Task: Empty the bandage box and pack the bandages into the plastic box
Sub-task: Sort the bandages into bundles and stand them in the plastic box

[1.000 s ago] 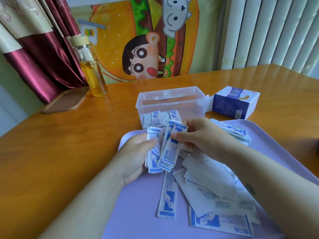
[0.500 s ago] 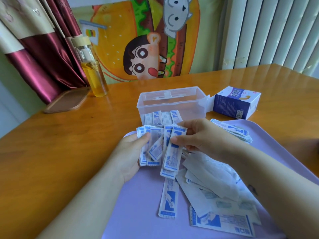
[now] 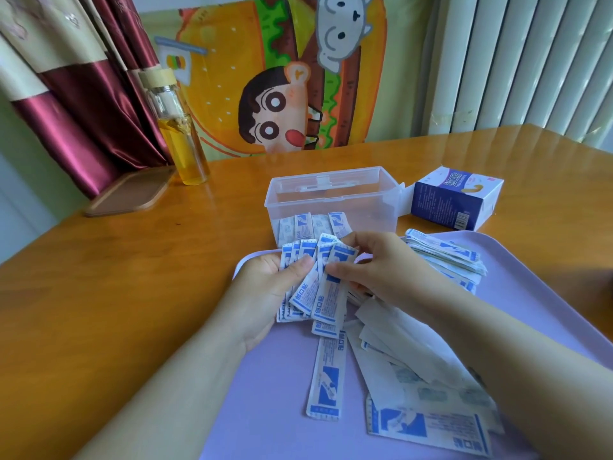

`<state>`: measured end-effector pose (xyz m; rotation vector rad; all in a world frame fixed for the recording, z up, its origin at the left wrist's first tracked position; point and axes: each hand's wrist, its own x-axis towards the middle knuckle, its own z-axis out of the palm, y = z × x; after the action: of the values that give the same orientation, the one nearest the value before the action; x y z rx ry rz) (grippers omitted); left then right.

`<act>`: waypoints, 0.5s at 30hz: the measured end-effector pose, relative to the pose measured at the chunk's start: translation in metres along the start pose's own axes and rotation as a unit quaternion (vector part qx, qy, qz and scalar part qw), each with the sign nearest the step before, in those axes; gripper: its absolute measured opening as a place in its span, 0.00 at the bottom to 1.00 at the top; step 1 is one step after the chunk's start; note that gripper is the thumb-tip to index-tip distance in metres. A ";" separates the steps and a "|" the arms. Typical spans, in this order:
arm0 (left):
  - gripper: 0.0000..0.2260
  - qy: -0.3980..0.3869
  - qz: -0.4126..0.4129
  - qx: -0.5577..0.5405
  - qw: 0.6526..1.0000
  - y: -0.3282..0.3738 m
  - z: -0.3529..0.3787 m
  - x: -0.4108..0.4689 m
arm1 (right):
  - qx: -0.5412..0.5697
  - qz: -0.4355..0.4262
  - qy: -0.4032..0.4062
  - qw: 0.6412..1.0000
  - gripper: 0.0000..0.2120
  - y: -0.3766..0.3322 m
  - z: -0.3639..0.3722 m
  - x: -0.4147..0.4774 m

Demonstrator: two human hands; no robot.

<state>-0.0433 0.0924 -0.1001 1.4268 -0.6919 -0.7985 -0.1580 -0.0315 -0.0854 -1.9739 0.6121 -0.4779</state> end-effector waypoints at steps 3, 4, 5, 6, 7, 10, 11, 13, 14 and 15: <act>0.10 0.011 0.006 0.012 1.000 0.001 0.002 -0.002 | 0.002 0.003 -0.003 1.000 0.09 0.001 0.002 0.000; 0.10 0.013 0.008 0.017 1.000 0.000 0.002 -0.002 | 0.004 0.001 -0.005 1.000 0.09 0.000 0.003 -0.001; 0.10 0.008 0.010 0.018 1.000 0.000 0.002 -0.003 | 0.009 -0.002 -0.007 1.000 0.09 0.001 0.003 -0.001; 0.10 0.003 0.010 0.014 1.000 -0.001 0.002 -0.002 | 0.013 -0.003 -0.008 1.000 0.09 0.000 0.003 -0.001; 0.11 -0.013 0.012 0.015 1.000 0.001 0.002 -0.004 | 0.015 -0.005 -0.007 1.000 0.09 -0.001 0.003 -0.002; 0.14 -0.073 0.035 0.119 0.990 -0.001 0.002 -0.004 | 0.037 -0.017 -0.008 0.999 0.11 0.000 0.006 -0.002; 0.10 -0.086 0.051 0.170 0.980 0.001 0.002 -0.005 | 0.048 -0.022 -0.014 0.998 0.12 0.002 0.008 -0.002; 0.08 -0.076 0.095 0.274 0.954 0.004 -0.001 -0.005 | 0.093 -0.021 -0.035 0.995 0.10 0.003 0.010 -0.003; 0.10 -0.064 0.118 0.341 0.930 0.006 -0.004 -0.005 | 0.117 -0.021 -0.043 0.992 0.08 0.001 0.011 -0.005; 0.13 -0.064 0.128 0.403 0.904 0.012 -0.006 -0.006 | 0.115 -0.028 -0.041 0.992 0.08 0.001 0.011 -0.005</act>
<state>-0.0416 0.1006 -0.0879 1.9647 -1.3859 -0.3964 -0.1558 -0.0212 -0.0912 -1.7851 0.4319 -0.4774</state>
